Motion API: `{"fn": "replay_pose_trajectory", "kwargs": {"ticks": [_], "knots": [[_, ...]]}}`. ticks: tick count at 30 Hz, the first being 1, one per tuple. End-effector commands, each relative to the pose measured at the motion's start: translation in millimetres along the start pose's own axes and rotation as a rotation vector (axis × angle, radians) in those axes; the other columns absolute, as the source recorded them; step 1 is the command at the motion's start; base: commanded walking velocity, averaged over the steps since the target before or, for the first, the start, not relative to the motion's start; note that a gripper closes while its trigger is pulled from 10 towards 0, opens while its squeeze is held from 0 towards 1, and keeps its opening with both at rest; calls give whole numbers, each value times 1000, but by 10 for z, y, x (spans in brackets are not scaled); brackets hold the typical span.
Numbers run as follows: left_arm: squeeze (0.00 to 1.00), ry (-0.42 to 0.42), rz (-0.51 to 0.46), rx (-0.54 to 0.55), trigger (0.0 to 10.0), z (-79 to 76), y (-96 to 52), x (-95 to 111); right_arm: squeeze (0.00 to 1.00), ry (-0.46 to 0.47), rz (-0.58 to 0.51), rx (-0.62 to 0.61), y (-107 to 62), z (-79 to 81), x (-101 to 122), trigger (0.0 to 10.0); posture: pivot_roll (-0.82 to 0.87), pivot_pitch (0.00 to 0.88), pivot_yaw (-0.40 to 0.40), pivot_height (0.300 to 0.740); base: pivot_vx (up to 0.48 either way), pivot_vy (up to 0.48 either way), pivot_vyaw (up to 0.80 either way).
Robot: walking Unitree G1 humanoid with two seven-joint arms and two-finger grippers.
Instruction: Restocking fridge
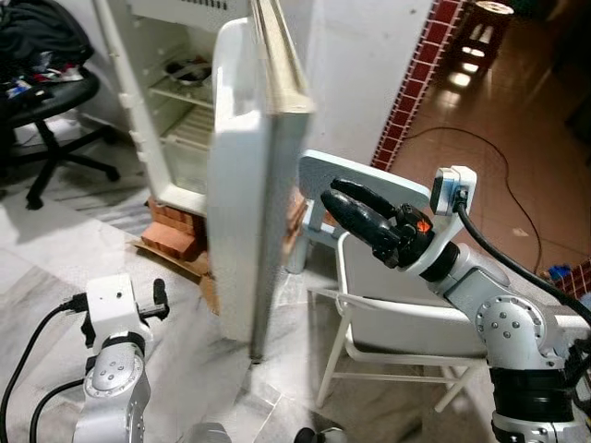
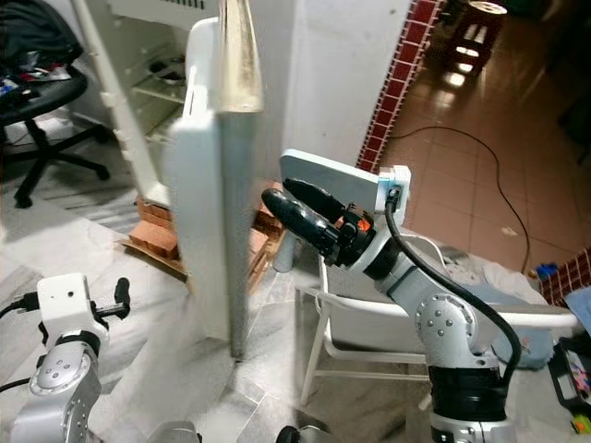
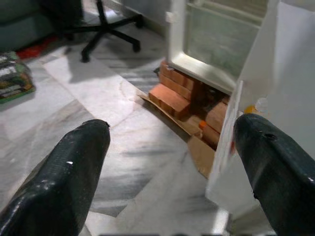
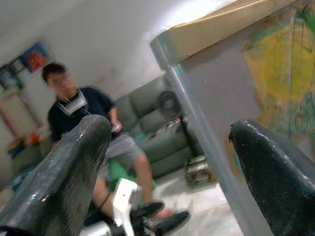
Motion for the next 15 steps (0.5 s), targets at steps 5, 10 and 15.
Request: {"fn": "replay_pose_trajectory", "kwargs": {"ticks": [5, 10, 15], "knots": [[0, 33, -16, 5, 10000, 20, -7, 57, 0, -153, 64, -313, -113, -582, -162, 10000, 291, 0, -118, 740, 0, 0, 0], [0, 121, -99, -16, 10000, 33, 40, 197, 0, -473, 44, -681, -285, -981, -51, 10000, 263, 0, -110, 740, 0, 301, 0], [0, 123, -161, -10, 10000, 23, 39, 336, 0, -446, 1, -761, -421, -981, -225, 10000, 238, 0, -101, 740, 0, 480, 0]]}}
Point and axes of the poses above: a point about 5 cm out from each wrist's last joint towards the gripper, its own y axis pointing out of the wrist towards the gripper, its own x axis along the axis of the wrist's last joint, z = x × y, the point moved 5 cm from there along y, pointing out of the wrist towards the gripper, and after that the axes turned 11 degrees about y, right-handed, at the moved point
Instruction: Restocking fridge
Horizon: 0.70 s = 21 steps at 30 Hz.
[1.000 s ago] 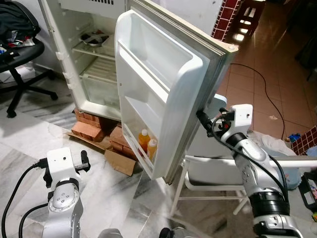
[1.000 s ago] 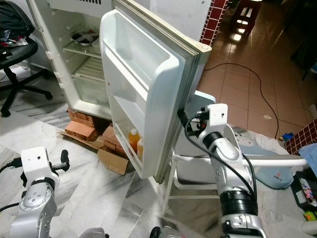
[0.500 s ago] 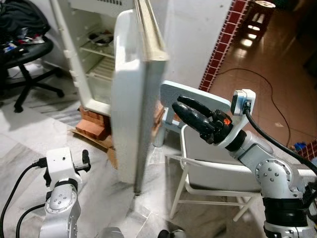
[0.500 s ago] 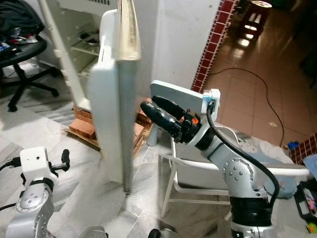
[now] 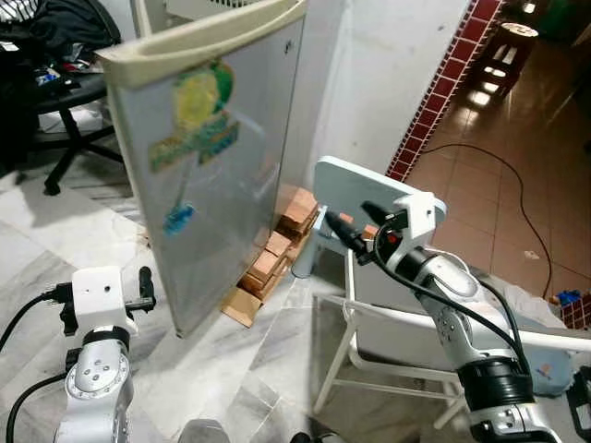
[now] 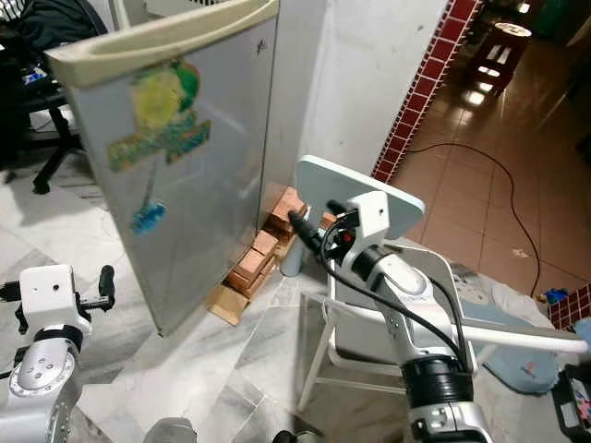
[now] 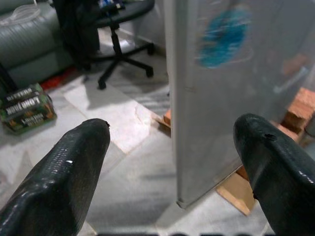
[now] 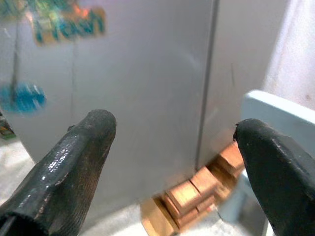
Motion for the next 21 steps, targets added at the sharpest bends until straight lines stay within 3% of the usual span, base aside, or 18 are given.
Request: {"fn": "replay_pose_trajectory", "kwargs": {"ticks": [1, 6, 10, 21], "knots": [[0, 8, -57, -4, 10000, -16, 5, 126, 0, -22, -20, -10, -27, 48, -29, 10000, 229, 4, -99, 740, 0, 480, 0], [0, 4, -67, -7, 10000, -44, -4, 118, 0, -32, -70, -88, -67, 33, -90, 10000, 203, 0, -98, 740, 0, 480, 0], [0, -1, -82, -13, 10000, -102, 32, 126, 0, -36, -156, -213, -102, -56, 12, 10000, 186, 0, -80, 740, 0, 480, 0], [0, -36, -122, 7, 10000, -86, 113, 222, 0, 23, -233, -384, -146, -201, 111, 10000, 166, 0, -74, 740, 0, 480, 0]]}}
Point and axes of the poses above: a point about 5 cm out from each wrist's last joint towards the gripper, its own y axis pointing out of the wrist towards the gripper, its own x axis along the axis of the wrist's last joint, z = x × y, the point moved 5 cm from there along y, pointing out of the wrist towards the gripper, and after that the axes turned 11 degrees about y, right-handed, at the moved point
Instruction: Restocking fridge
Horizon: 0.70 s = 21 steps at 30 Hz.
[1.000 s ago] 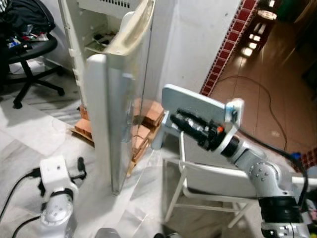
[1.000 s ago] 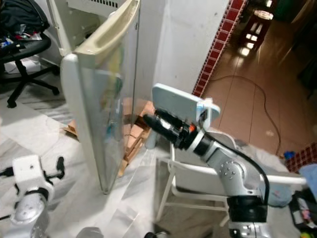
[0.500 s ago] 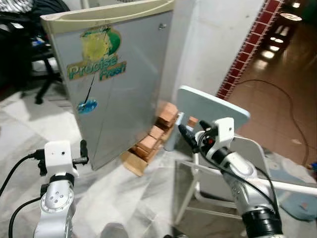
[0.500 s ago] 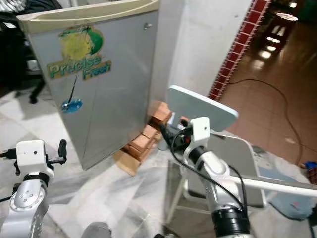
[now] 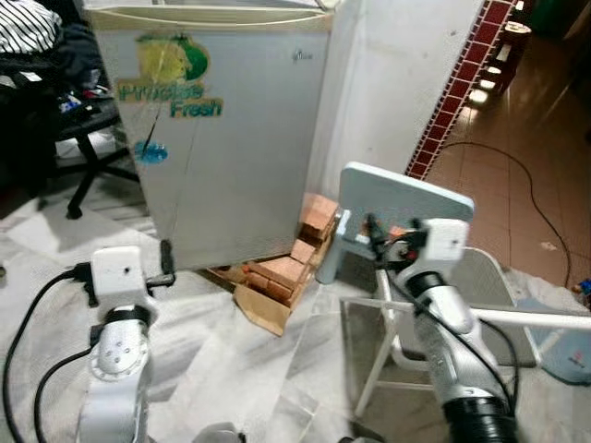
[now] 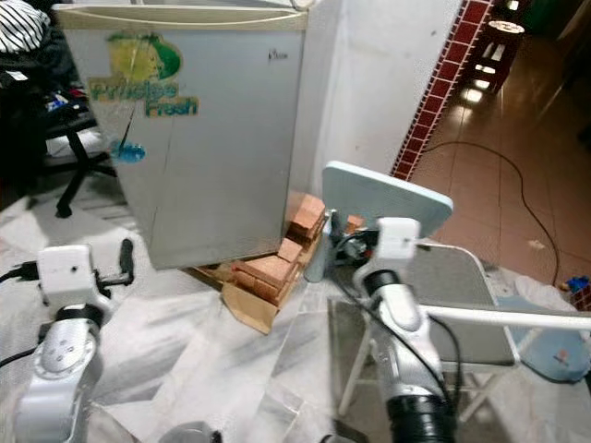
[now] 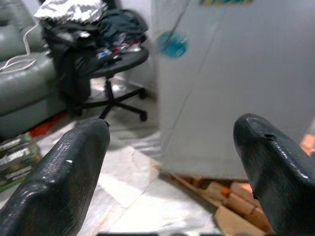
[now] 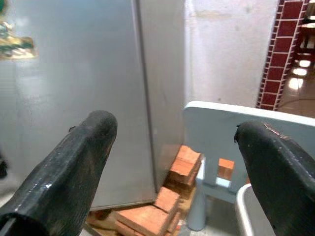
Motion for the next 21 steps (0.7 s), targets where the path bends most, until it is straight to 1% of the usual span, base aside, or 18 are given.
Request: {"fn": "replay_pose_trajectory", "kwargs": {"ticks": [1, 3, 5, 6, 7, 12, 14, 15, 21], "knots": [[0, 32, -21, -5, 10000, -25, 4, 16, 0, 3, -44, -30, -19, -16, 111, 10000, 169, 0, -75, 740, 0, 480, 0], [0, 41, -26, -15, 10000, -48, -7, 15, 0, -11, -50, -31, -45, -25, 123, 10000, 169, 0, -76, 740, 0, 480, 0], [0, 9, -6, -17, 10000, -85, -36, -37, 0, -64, -58, -6, -144, -34, 131, 10000, 164, 0, -76, 740, 0, 480, 0], [0, 9, -6, -17, 10000, -85, -36, -37, 0, -64, -58, -6, -144, -34, 131, 10000, 164, 0, -76, 740, 0, 480, 0], [0, -3, -1, -14, 10000, -89, -48, -48, 0, -59, -34, 11, -186, -40, 103, 10000, 161, 0, -74, 740, 0, 480, 0], [0, -25, -3, -12, 10000, -86, -38, -44, 0, -92, -35, 10, -192, -61, 110, 10000, 157, 0, -72, 740, 0, 480, 0], [0, -22, -21, -13, 10000, -82, -20, -17, 0, -90, -44, 19, -172, -38, 136, 10000, 157, 0, -71, 740, 0, 480, 0], [0, -10, -50, -18, 10000, -82, -13, 27, 0, -91, -46, 34, -165, -8, 145, 10000, 157, 0, -72, 740, 0, 480, 0], [0, -33, -71, -28, 10000, -100, -15, 64, 0, -113, -43, 66, -196, 30, 132, 10000, 159, 0, -76, 740, 0, 480, 0]]}}
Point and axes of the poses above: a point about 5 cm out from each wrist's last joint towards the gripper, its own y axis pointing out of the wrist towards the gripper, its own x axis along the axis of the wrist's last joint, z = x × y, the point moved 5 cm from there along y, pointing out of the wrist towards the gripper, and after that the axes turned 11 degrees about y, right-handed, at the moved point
